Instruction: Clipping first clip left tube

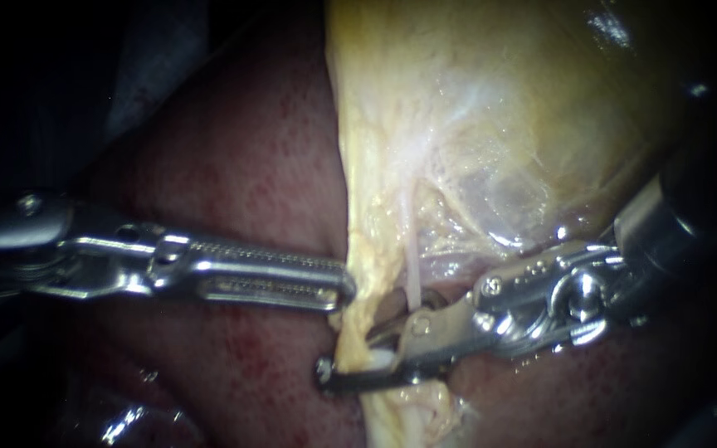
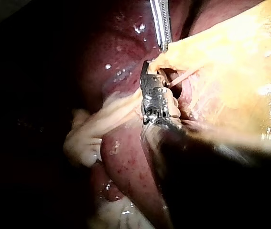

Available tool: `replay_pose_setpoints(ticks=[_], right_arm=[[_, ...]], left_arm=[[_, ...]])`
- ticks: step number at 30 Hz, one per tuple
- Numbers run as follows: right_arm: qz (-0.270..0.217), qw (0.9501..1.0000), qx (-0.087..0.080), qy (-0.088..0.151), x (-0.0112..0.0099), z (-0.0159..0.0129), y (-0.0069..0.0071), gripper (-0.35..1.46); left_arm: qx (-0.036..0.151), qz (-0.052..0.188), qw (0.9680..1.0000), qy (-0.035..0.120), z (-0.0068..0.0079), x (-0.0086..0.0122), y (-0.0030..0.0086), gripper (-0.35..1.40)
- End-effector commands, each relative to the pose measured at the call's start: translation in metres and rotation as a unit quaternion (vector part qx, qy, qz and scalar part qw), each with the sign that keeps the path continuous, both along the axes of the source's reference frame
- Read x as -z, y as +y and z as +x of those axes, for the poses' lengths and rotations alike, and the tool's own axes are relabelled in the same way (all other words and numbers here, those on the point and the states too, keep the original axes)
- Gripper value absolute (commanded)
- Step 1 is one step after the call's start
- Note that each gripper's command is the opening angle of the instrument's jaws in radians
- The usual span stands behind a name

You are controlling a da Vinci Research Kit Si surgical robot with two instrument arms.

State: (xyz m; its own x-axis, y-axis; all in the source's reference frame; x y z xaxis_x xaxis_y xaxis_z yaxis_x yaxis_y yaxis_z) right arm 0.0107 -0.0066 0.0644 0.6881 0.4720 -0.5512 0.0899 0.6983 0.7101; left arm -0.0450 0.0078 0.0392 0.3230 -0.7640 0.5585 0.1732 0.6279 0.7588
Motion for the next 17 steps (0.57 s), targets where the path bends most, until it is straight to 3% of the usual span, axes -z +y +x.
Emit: replay_pose_setpoints(ticks=[1, 17], right_arm=[[0.000, 1.0000, 0.000, 0.000, 0.0000, 0.0000, 0.0000, -0.16], [0.000, 1.0000, 0.000, 0.000, 0.0000, 0.0000, -0.0001, -0.16]], left_arm=[[0.000, 0.000, 1.0000, 0.000, 0.0000, 0.0000, 0.0000, 0.04], [0.000, 0.000, 1.0000, 0.000, -0.0001, -0.0001, 0.0000, 0.04]])
